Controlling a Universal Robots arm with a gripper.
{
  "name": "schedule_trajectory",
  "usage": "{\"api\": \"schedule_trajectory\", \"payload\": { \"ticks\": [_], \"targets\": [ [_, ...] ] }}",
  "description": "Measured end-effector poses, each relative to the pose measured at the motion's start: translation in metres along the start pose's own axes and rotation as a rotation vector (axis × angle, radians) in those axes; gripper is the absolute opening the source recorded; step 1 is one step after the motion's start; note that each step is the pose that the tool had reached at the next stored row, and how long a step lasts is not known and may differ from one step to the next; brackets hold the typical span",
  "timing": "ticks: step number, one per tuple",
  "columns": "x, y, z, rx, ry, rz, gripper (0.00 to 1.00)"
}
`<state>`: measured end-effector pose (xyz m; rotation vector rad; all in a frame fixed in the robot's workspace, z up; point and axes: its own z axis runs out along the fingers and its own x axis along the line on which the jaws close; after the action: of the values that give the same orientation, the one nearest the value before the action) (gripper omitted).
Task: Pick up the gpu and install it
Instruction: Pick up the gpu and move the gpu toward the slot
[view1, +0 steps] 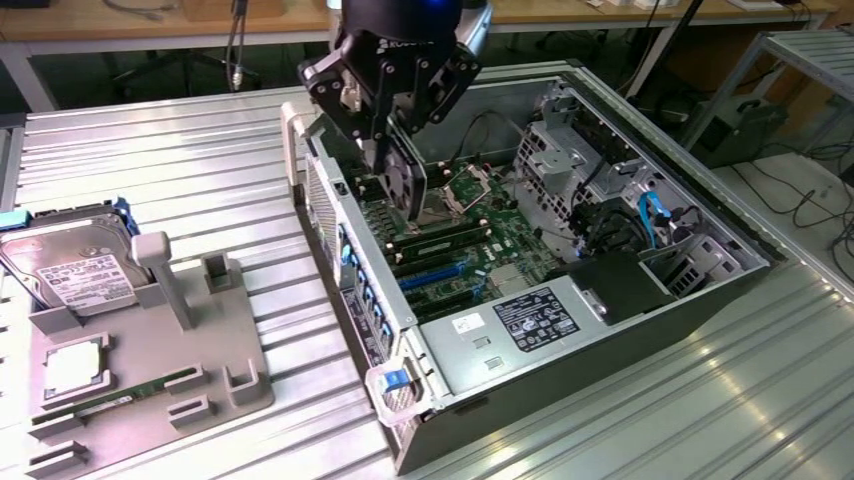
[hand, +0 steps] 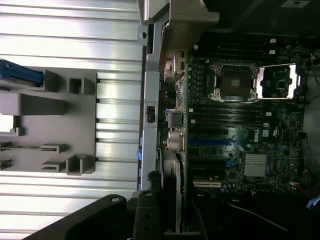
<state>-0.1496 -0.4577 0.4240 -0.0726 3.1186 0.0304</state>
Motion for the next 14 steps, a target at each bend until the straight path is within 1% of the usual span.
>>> {"api": "schedule_trajectory", "payload": {
  "ticks": [5,9,14],
  "targets": [
    [-0.007,-0.0003,0.0001,0.0000,0.0001,0.000,0.28],
    [-0.015,-0.0007,0.0003,0.0000,0.0002,0.000,0.28],
    [-0.021,-0.0010,0.0005,0.0000,0.0003,0.000,0.28]
  ]
}}
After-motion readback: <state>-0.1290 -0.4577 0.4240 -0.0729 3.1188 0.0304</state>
